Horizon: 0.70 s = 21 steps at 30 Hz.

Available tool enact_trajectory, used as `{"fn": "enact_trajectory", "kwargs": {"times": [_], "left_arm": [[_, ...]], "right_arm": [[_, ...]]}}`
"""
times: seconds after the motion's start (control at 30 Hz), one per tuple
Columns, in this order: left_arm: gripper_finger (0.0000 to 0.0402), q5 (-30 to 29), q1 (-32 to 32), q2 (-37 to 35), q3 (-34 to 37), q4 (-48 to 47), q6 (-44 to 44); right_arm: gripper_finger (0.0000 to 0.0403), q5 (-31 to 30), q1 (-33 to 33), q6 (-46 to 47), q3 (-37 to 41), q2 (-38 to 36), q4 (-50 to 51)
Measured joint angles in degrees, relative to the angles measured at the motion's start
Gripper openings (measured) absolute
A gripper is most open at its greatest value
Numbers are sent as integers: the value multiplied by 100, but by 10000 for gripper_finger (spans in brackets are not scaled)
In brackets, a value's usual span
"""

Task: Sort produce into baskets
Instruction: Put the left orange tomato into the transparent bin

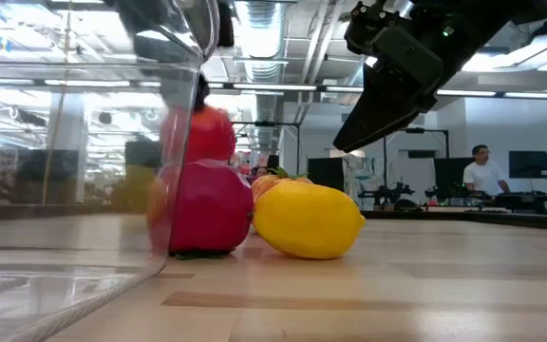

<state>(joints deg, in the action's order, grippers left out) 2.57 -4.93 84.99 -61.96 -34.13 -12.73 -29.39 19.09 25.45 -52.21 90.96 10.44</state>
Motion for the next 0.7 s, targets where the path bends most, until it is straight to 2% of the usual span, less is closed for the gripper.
{"fn": "enact_trajectory", "kwargs": {"times": [0.1,0.3,0.53,0.7], "left_arm": [[294,341,-251,-2,-375,-110,-58],[294,450,-1103,-7,-794,-145,-491],[294,435,-2196,1,-790,-133,-1229],[294,90,-2877,48,-630,-38,-1833]], "right_arm": [[270,0,0,0,0,0,-2],[270,0,0,0,0,0,-4],[270,0,0,-2,0,0,-6],[270,0,0,0,0,0,-13]]}}
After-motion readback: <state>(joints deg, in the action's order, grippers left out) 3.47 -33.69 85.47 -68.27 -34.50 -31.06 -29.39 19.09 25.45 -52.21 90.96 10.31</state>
